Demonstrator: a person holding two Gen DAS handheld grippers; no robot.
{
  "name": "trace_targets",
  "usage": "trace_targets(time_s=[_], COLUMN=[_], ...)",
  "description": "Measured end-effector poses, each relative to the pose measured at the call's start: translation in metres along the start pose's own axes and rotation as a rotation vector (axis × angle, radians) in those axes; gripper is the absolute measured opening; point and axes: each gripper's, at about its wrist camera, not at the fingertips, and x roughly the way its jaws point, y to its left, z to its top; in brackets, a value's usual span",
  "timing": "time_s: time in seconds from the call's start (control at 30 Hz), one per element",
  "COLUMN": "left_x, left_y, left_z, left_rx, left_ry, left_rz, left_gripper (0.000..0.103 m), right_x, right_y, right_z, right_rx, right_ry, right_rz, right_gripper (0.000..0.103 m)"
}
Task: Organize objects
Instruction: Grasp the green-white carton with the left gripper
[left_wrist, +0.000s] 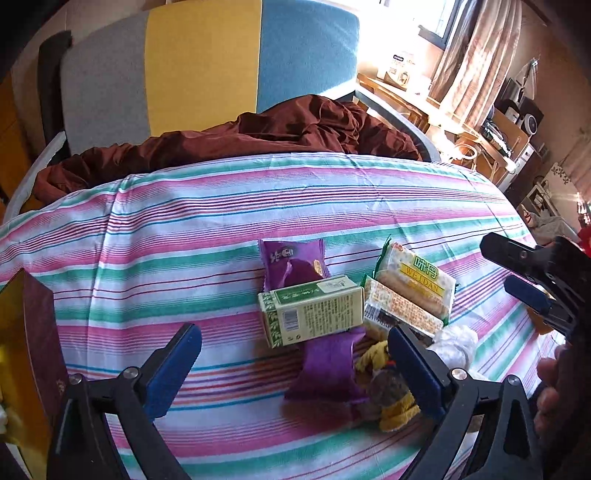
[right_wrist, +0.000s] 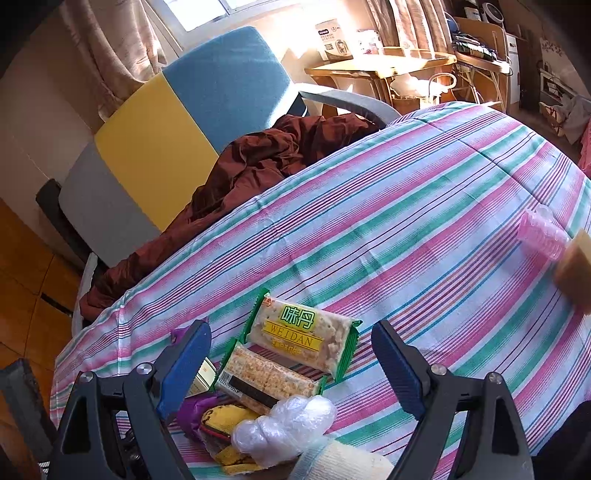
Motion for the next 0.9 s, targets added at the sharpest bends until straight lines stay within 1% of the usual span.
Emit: trace_targets(time_s=[0.13,0.23,0.3,0.33,0.37,0.4,0.43,0.53,0.63,0.77,0.83,0.9], left_x=[0.021,0.036,0.044,0.047,0.049,0.051,0.051,0.037,0.020,-0.003,-0.013,-0.025], left_y=[-0.005,-0.005,-0.004,-0.004,-0.002,-0.001,0.001,0.013,0.030,0.051,0.055,0.056], left_z=[0.010,0.017,0.019,0.020,0.019,0.017,0.014,0.001,-0.013,-0.038,-0.053,-0.071], left_rx=[-0.008,-0.035,-0.043,-0.046,-0.045,-0.045,-0.049,-0.046,-0.062,-0.085,-0.074,-0.050], left_ry=[0.024,0.052,0.056,0.058,0.058,0.070,0.072,0.021,-0.014,-0.033,-0.039,-0.051], left_rz=[0.020,0.018,0.022,0.021,0.007,-0.021,-0.037,-0.052,-0.032,-0.006,0.004,0.013], left_gripper=[0.103,0.103,0.102,0.099,0.085,0.076,0.076,0.076,0.076,0.076,0.076,0.076], right_x=[0.002,0.002,0.004,0.005,0.006,0.006,0.006,0.009,0.016,0.022,0.022,0.023], right_y=[0.001,0.002,0.003,0.004,0.005,0.006,0.009,0.016,0.026,0.045,0.058,0.071], right_z=[0.001,0.000,0.001,0.001,0.001,0.001,0.000,-0.001,-0.005,-0.015,-0.021,-0.029], right_rx=[-0.004,-0.010,-0.021,-0.026,-0.033,-0.043,-0.057,-0.094,-0.139,-0.230,-0.288,-0.351], right_ry=[0.002,-0.001,0.001,0.006,0.009,0.009,0.008,0.021,0.056,0.088,0.092,0.101], right_rz=[0.002,-0.003,-0.015,-0.013,-0.006,-0.002,0.001,0.030,0.059,0.101,0.137,0.180], right_gripper=[0.090,0.090,0.090,0.090,0.090,0.090,0.090,0.090,0.090,0.090,0.089,0.084])
